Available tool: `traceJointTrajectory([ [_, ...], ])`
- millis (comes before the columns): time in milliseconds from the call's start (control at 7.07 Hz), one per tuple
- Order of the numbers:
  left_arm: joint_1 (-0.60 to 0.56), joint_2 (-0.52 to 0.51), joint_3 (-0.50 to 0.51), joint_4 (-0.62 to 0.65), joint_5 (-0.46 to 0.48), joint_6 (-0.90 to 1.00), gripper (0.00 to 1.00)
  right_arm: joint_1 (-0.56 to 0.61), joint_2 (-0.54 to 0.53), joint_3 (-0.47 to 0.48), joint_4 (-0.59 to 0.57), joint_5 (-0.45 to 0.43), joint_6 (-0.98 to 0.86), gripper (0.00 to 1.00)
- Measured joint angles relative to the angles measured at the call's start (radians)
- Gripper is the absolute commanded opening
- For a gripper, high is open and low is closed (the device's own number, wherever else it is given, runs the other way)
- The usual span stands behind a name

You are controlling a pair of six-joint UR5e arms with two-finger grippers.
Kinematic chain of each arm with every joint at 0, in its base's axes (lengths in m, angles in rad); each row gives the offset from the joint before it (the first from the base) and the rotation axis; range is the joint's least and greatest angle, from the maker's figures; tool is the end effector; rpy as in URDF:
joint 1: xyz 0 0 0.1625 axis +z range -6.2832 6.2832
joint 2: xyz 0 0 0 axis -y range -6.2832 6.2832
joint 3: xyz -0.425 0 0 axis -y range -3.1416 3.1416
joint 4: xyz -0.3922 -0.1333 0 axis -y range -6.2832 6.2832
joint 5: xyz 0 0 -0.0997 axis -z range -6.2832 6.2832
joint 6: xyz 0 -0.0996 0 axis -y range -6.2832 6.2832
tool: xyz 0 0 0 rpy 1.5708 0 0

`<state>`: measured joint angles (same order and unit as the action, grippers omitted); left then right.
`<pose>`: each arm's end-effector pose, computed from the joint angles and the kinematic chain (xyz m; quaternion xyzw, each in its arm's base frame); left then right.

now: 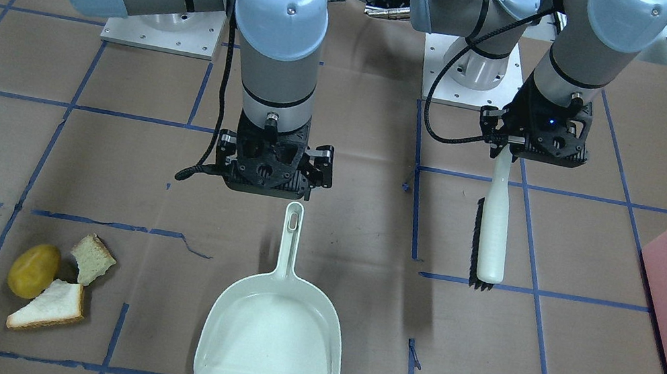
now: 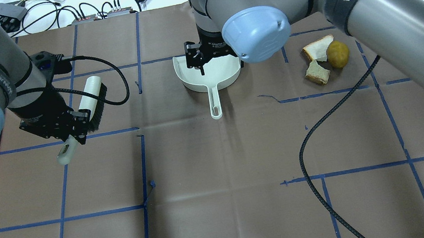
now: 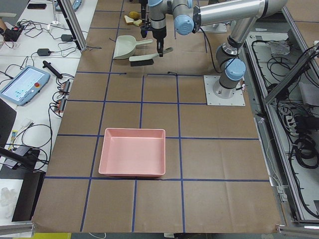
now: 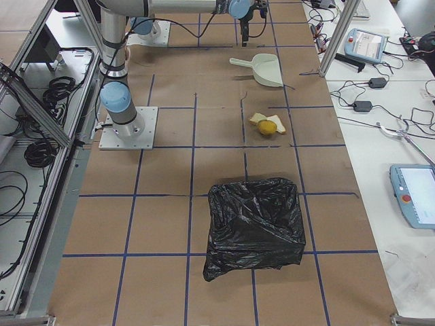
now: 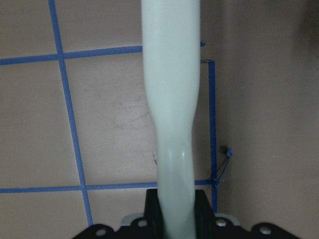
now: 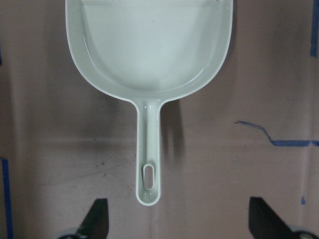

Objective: Sweep and dump trash in nearest bin
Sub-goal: 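Lower the right gripper onto the white dustpan handle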

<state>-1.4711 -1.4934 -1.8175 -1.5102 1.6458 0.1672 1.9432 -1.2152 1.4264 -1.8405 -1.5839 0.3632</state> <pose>-0.0812 -0.4524 0.4106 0.0357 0.9972 0.0588 0.0299 0.3547 -0.5451 0.3851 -0.0044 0.9995 -0.0296 0.0044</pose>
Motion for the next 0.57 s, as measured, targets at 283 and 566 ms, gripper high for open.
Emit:
traceJointTrajectory([
  [283, 0.0, -0.013, 0.018, -0.019, 0.0, 0.0, 0.03, 0.033, 0.049, -0.002, -0.043, -0.009, 0.023, 1.0],
  [566, 0.0, -0.051, 0.083, -0.09, -0.005, -0.008, 0.03, 0.038, 0.08, 0.004, -0.06, -0.012, 0.027, 1.0],
])
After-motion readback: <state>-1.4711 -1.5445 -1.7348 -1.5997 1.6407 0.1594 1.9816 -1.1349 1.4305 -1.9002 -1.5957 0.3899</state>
